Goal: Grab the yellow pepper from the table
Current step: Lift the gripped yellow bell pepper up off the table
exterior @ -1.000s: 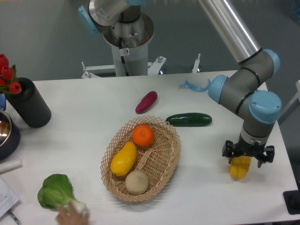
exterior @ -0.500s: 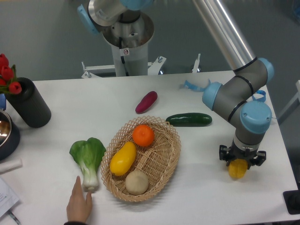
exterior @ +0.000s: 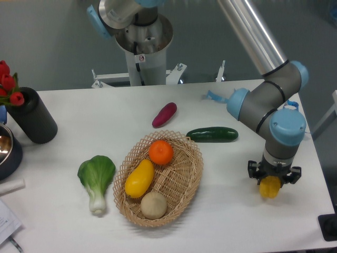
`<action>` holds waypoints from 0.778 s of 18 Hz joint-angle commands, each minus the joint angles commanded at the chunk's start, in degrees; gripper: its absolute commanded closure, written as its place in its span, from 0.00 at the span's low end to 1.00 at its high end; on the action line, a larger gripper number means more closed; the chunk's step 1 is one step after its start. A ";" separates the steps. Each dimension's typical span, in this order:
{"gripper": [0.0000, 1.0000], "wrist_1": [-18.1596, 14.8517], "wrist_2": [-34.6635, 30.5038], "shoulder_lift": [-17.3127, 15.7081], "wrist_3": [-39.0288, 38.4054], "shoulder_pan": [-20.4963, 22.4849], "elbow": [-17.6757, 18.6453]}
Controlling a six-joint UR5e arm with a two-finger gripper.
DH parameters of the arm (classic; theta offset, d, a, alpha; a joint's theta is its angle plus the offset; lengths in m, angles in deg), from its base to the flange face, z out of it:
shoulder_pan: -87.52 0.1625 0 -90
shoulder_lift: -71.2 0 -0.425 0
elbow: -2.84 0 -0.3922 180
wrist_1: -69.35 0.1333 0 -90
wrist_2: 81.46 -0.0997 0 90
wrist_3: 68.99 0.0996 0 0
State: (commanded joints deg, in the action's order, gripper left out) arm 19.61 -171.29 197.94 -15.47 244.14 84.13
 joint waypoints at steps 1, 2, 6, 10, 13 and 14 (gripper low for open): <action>0.82 0.00 0.27 -0.62 0.09 0.27 0.09; 0.82 -0.09 0.01 -1.23 0.44 0.36 0.09; 0.82 -0.35 0.27 -2.99 0.79 2.11 -0.35; 0.82 -3.42 0.18 -4.05 4.65 2.64 -2.45; 0.82 -7.45 0.09 -4.05 6.32 2.64 -5.17; 0.82 -9.12 0.09 -4.05 6.85 2.73 -6.05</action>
State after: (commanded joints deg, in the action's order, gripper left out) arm 10.48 -171.20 193.89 -8.62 246.87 78.08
